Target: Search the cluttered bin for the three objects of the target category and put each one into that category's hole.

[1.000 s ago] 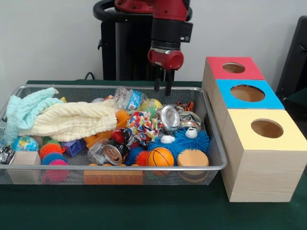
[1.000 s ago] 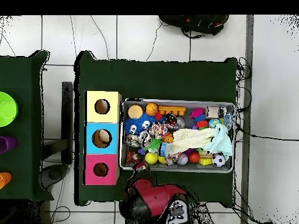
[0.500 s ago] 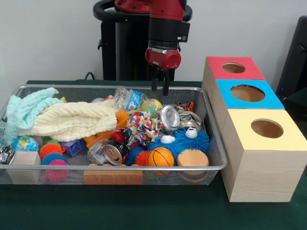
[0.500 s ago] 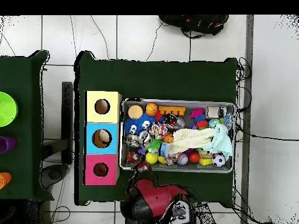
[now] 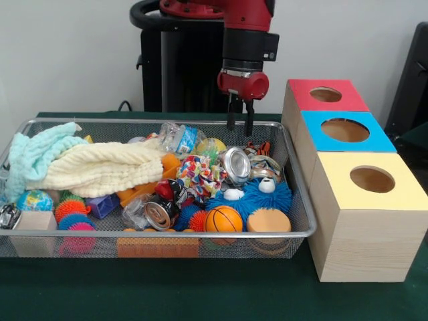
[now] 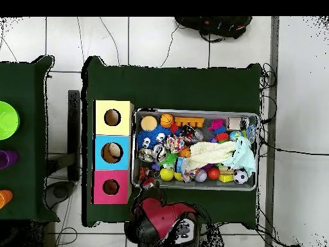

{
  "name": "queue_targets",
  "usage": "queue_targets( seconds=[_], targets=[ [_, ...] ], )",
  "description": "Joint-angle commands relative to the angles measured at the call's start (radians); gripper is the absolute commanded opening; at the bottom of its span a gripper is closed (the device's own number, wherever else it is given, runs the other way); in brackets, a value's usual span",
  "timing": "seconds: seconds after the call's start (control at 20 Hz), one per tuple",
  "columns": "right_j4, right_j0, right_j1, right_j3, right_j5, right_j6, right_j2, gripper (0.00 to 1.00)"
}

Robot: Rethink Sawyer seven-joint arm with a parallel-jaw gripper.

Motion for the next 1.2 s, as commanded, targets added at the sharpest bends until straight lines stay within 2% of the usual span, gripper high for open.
queue_targets(
  seconds=[0.05,0.35,0.55,0.95,1.2],
  targets=[
    [0.056,0.045,0.146,-0.075,-0.045,0.01,0.002,1.0],
    [0.092,0.102,0.224,-0.105,-0.109,-0.002,-0.03,1.0],
    [0.083,0.113,0.226,-0.11,-0.099,-0.01,-0.011,1.0],
    [-0.046,0.087,0.223,-0.142,-0.016,-0.075,0.077,1.0],
    [-0.052,0.13,0.262,-0.17,-0.03,-0.078,0.067,1.0]
  ],
)
